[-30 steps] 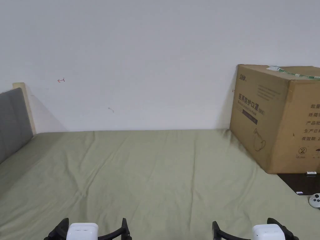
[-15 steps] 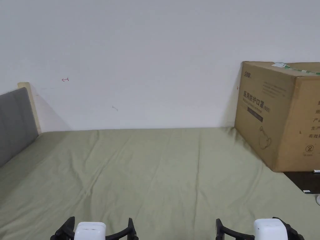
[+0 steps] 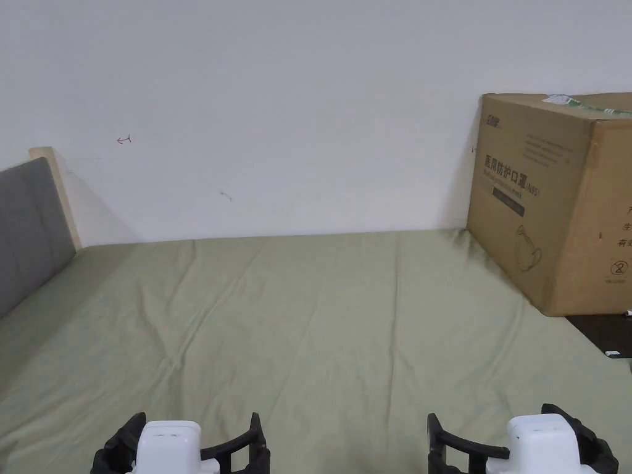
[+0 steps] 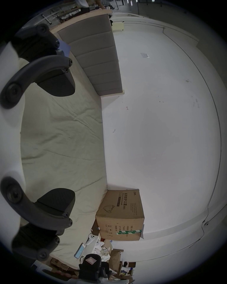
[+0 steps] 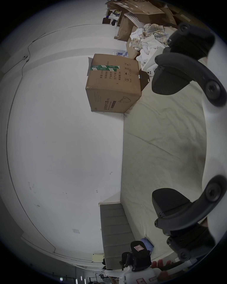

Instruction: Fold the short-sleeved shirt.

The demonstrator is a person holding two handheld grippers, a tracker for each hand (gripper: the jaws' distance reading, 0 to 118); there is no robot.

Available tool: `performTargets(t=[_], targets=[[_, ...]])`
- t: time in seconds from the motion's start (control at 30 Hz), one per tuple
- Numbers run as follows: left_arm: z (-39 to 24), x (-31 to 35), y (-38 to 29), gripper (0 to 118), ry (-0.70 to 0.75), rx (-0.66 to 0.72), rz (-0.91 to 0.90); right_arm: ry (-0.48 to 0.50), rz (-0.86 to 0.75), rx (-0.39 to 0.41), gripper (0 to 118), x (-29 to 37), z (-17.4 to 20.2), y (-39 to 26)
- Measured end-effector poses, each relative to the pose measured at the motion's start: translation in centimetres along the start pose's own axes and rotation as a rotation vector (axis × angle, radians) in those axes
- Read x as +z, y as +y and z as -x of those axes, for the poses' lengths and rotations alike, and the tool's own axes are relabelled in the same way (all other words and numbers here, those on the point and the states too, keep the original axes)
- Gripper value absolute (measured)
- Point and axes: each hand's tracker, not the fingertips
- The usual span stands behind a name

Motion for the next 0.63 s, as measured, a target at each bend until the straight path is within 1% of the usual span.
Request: performTargets(t=[0.13,0.17,0.2,0.3,0.43,0.47,0.5,0.57,0.63], targets=[[-0.2,0.2,0.1,118,-0.001,-0.011,-0.009,0.002,0.014,0.019,118,-0.3,0.5,0.0],[-0.2,0.2,0.1,118,-0.003,-0.013,-0.009,-0.013,0.019,0.030,118,-0.5,0.7,0.0],[-0.2,0.2,0.1,118,-0.004,-0.013,-0.007,-0.068,0.025,0.049,118,-0.6,0.9,0.0],[-0.1,0.1,0.1,118,-0.006,-0.009,-0.003,-0.026,0.007,0.037,118,-0.6,0.7,-0.2],[0.1,0.1,0.0,118,0.000,0.003,-0.004,-0.042,-0.006,0.024,118,-0.7,0.2,-0.2],[0.1,0.1,0.0,118,0.002,0.004,-0.004,-0.012,-0.006,0.003,118,-0.6,0.0,-0.2],[0.2,0.0,0.0,118,0.002,0.004,-0.004,-0.007,-0.004,-0.005,118,-0.4,-0.1,-0.2],[0.2,0.1,0.0,118,0.000,0.004,-0.004,-0.024,0.006,-0.002,118,-0.4,0.0,-0.2],[0.1,0.1,0.0,118,-0.005,0.001,-0.003,-0.017,0.011,-0.013,118,-0.2,-0.2,-0.1]])
